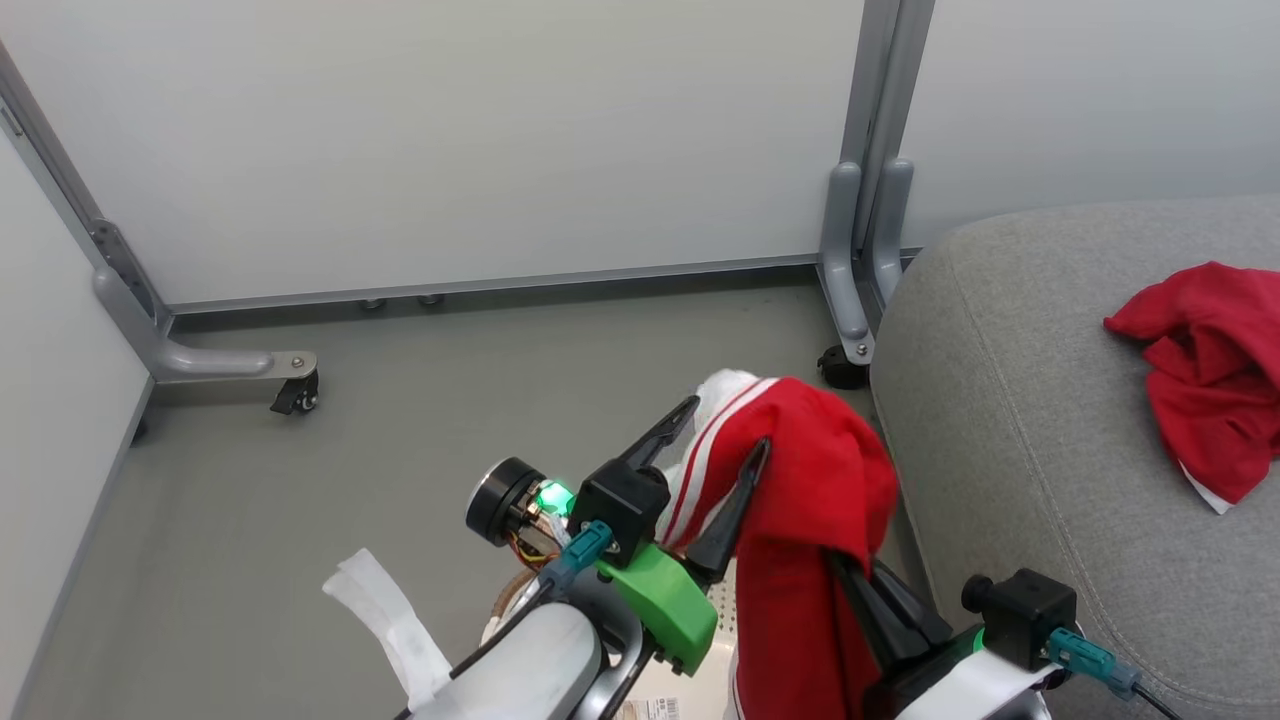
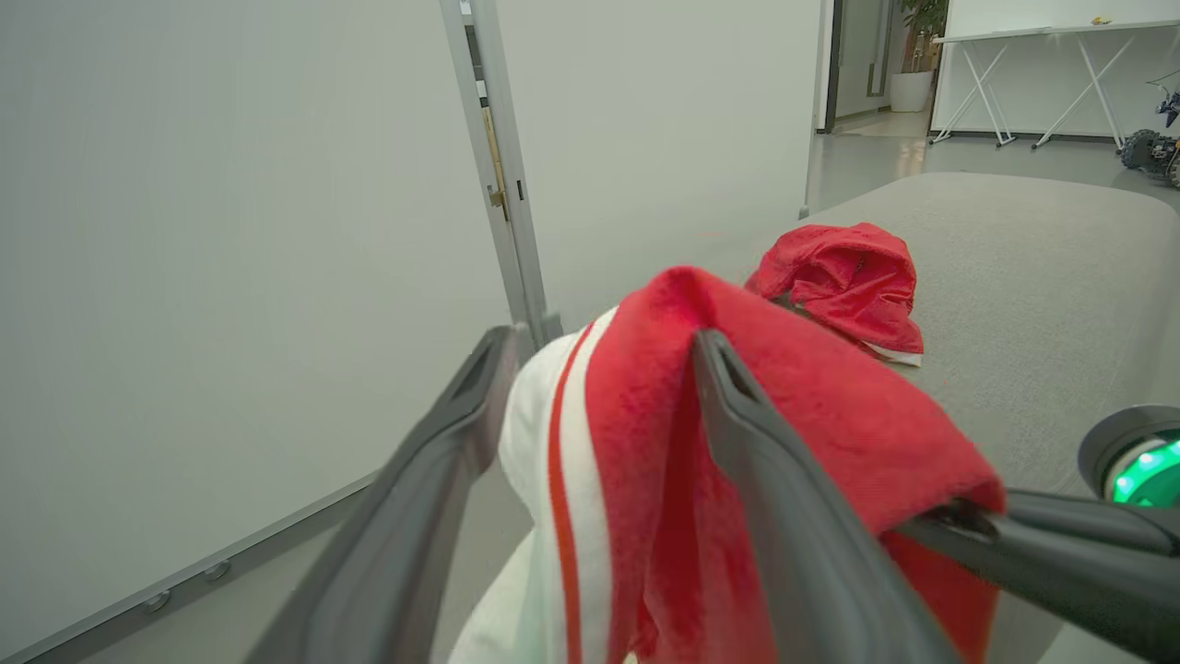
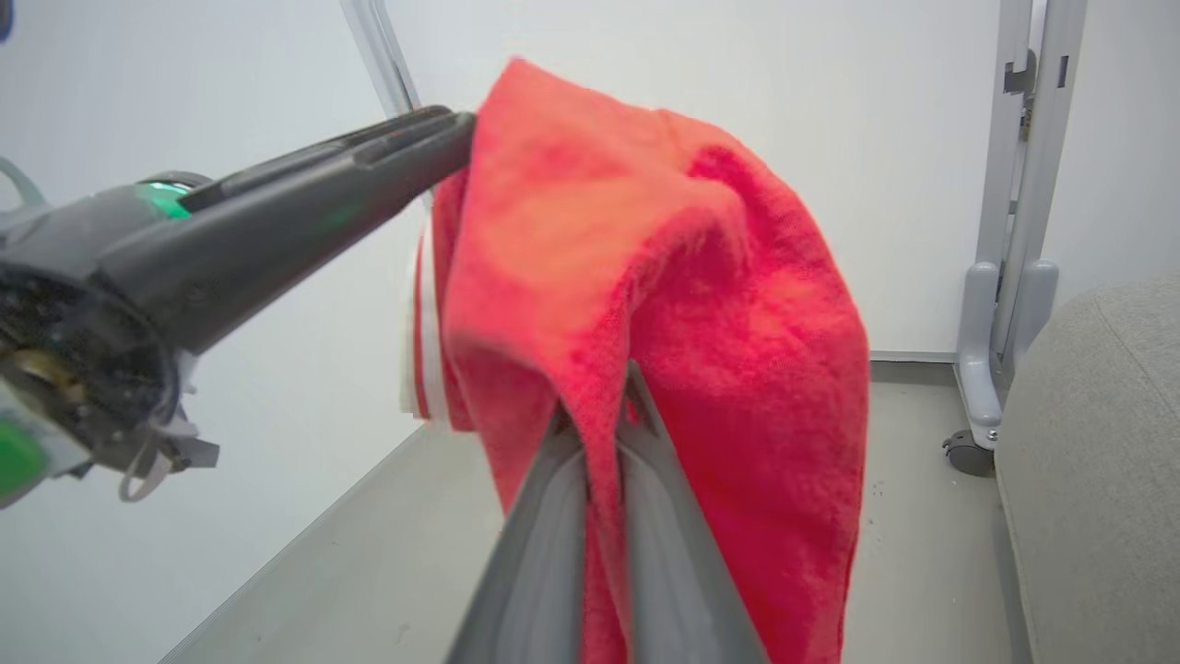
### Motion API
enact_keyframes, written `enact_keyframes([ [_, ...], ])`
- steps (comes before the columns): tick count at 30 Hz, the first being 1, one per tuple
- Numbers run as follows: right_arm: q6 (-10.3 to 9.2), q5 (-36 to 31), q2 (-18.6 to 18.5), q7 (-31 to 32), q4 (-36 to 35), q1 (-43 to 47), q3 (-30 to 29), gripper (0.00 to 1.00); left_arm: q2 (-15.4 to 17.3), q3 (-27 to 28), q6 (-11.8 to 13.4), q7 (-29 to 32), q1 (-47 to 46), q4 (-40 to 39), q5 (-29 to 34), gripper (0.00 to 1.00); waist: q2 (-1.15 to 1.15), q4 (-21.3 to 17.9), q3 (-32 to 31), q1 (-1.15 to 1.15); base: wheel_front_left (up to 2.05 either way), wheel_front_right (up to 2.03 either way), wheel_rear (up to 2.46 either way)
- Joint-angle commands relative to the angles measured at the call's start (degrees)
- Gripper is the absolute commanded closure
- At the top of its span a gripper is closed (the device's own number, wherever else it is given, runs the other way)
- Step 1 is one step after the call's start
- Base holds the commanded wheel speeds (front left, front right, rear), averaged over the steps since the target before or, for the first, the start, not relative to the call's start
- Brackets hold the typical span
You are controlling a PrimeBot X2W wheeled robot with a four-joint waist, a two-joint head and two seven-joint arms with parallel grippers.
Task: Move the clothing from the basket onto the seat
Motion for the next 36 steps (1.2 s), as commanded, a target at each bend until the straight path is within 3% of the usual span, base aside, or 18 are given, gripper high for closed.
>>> enact_keyframes([
  [1,0.00,-0.42,-0.16,-0.17,-0.11,0.53,-0.15,1.00,0.33,0.35,0.46,0.07,0.71,0.34,-0.40,0.00,0.00,-0.05,0.00,0.00,0.00,0.00,0.00],
  [27,0.00,-1.13,-0.12,-0.17,-0.89,0.82,-0.73,1.00,1.14,-0.63,0.79,0.10,1.30,1.38,-1.67,0.00,0.00,-0.64,-0.13,0.00,0.00,0.00,0.00],
  [36,0.00,-2.38,-0.76,-0.17,-2.76,0.15,-2.55,1.00,1.52,-0.23,1.33,-0.72,2.01,1.10,-2.34,0.00,0.00,-4.78,1.19,0.00,0.00,0.00,0.00],
])
